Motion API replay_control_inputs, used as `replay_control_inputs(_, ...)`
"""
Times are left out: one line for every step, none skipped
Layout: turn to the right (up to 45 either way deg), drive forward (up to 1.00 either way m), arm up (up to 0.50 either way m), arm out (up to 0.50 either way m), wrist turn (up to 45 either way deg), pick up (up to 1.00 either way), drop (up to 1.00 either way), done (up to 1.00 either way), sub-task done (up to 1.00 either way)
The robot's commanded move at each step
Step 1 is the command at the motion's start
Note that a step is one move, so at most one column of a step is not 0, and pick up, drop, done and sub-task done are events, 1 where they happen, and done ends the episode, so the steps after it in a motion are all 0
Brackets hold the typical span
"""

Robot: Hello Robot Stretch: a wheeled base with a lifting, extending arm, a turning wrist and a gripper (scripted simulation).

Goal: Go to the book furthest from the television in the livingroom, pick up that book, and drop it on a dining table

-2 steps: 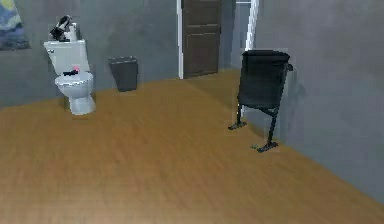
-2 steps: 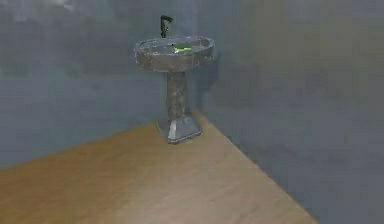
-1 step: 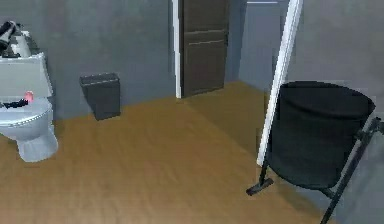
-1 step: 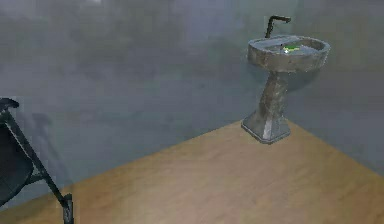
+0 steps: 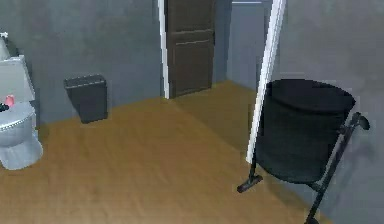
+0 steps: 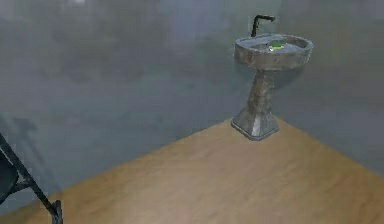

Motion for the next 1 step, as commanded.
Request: replay_control_inputs(0.0,1.00,0.00,0.00,0.0,0.00,0.00,0.00,0.00)
